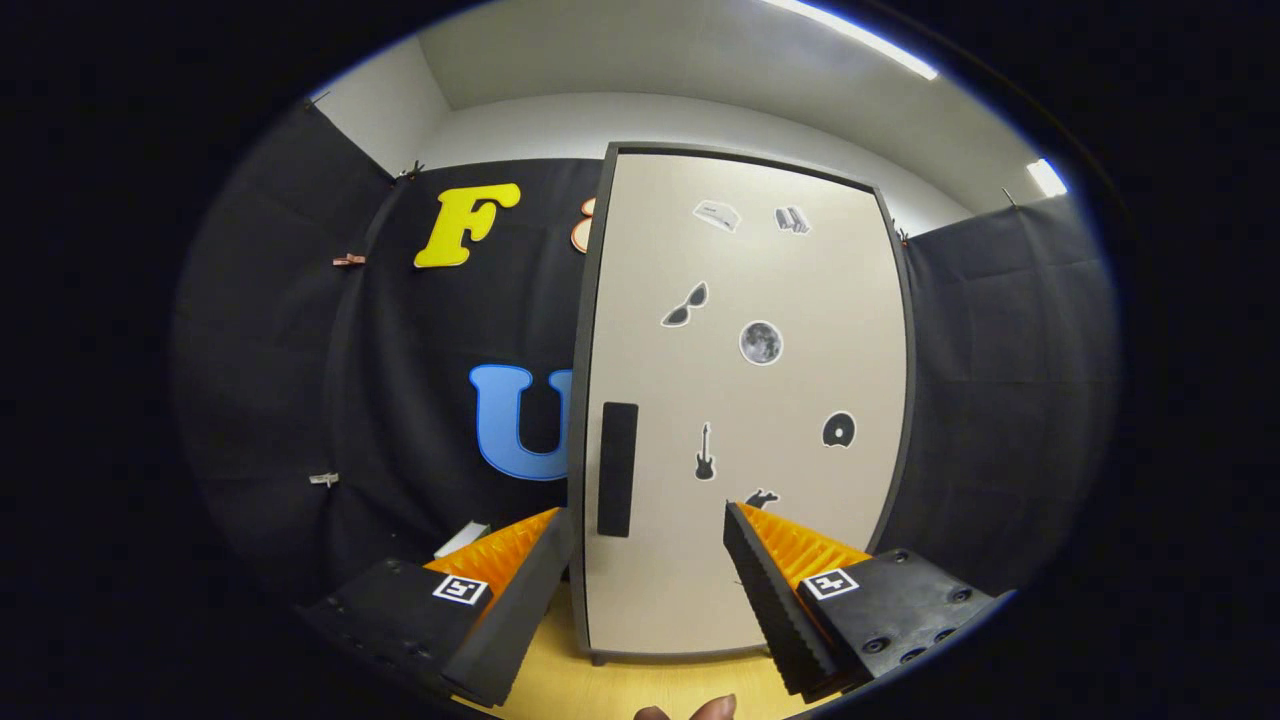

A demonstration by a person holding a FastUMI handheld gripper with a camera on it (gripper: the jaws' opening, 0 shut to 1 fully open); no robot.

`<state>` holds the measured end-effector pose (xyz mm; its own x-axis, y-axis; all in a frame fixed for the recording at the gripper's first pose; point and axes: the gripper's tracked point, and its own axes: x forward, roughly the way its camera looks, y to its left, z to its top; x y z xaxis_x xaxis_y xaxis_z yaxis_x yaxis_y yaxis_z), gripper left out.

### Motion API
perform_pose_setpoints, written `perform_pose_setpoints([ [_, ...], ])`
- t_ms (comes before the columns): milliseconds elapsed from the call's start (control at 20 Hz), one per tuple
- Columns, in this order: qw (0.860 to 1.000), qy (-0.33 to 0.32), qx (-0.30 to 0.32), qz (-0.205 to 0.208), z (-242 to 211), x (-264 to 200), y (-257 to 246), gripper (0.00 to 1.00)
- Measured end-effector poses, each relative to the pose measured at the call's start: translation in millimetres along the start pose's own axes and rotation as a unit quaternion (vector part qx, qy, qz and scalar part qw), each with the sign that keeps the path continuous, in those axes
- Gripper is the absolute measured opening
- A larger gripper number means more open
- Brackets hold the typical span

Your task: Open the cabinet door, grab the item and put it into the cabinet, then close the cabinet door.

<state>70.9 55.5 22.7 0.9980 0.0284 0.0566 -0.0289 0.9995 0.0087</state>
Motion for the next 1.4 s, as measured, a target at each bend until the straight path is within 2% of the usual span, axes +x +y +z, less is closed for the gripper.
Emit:
perform_pose_setpoints([
  [450, 0.998, 0.055, 0.04, -0.016, -43.4, 107.8, 16.6, 0.97],
  [550, 0.998, 0.053, 0.029, -0.017, -44.9, 120.3, 16.5, 0.88],
  [600, 0.998, 0.049, 0.023, -0.023, -43.6, 125.3, 16.8, 0.79],
  [700, 0.998, 0.044, 0.009, -0.034, -39.5, 134.6, 15.5, 0.67],
  [800, 0.999, 0.021, 0.002, -0.032, -29.2, 134.4, 21.5, 0.47],
  [900, 0.999, 0.017, -0.01, -0.03, -29.6, 135.3, 21.2, 0.41],
  [950, 0.999, 0.021, 0.002, -0.032, -31.0, 135.9, 20.5, 0.41],
  [1050, 0.999, 0.029, 0.008, -0.037, -31.6, 134.7, 20.6, 0.26],
  [1200, 0.999, 0.036, 0.004, -0.033, -32.4, 131.1, 20.6, 0.26],
  [1400, 0.999, 0.037, 0.001, -0.001, -30.1, 121.7, 20.1, 0.26],
])
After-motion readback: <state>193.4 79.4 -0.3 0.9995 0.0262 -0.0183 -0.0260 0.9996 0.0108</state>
